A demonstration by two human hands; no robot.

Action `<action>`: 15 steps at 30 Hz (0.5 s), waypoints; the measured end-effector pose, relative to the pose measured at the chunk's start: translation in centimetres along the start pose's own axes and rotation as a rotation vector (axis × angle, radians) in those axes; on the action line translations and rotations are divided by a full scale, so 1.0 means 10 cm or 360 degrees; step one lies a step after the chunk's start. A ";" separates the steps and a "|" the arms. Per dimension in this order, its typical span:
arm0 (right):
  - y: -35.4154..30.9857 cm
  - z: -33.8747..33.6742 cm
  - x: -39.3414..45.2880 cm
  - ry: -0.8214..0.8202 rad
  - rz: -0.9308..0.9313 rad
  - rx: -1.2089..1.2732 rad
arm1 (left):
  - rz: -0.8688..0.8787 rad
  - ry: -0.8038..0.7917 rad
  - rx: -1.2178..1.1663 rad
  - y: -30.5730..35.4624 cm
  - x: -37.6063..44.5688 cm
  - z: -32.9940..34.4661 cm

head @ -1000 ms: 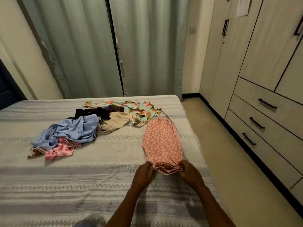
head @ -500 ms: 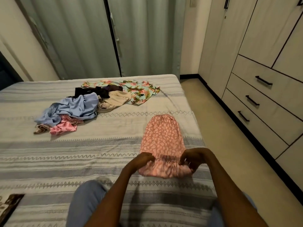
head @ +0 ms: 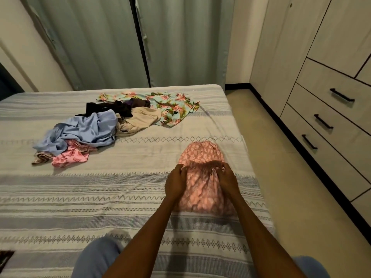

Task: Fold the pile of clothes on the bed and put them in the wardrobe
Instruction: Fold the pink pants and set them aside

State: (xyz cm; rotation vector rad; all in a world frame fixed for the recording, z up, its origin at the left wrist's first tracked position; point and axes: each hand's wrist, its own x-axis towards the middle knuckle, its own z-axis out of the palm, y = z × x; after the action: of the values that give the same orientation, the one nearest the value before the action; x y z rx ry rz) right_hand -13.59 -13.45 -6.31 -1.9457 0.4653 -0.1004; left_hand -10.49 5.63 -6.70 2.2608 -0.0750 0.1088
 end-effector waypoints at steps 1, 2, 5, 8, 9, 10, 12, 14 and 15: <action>-0.01 0.03 0.07 0.0054 -0.0026 -0.0048 | 0.0006 0.0038 0.0053 0.01 0.10 0.05; -0.01 0.05 0.16 0.0097 -0.0049 -0.0108 | 0.0018 0.0062 0.0105 0.01 0.21 0.09; -0.04 0.09 0.56 0.0155 -0.0060 -0.0318 | 0.0054 0.0077 0.0265 -0.01 0.63 0.21; -0.08 0.10 0.99 0.0170 -0.0091 -0.0558 | 0.0166 0.0092 0.0403 -0.07 1.05 0.29; -0.10 0.12 1.13 0.0183 -0.0098 -0.0637 | 0.0205 0.0087 0.0448 -0.10 1.19 0.32; -0.09 0.14 1.30 0.0201 -0.0102 -0.0703 | 0.0234 0.0080 0.0481 -0.12 1.35 0.37; -0.10 0.18 1.54 0.0232 -0.0091 -0.0801 | 0.0252 0.0079 0.0506 -0.16 1.59 0.45; -0.06 0.24 1.78 0.0236 -0.0072 -0.0884 | 0.0236 0.0058 0.0527 -0.19 1.81 0.56; -0.03 0.28 1.90 0.0227 -0.0060 -0.0926 | 0.0234 0.0040 0.0557 -0.22 1.91 0.63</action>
State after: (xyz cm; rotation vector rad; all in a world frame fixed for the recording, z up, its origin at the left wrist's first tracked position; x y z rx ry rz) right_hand 4.74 -17.89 -9.94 -2.5297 0.5984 -0.1396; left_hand 9.01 1.83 -10.39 2.6007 -0.2243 0.2448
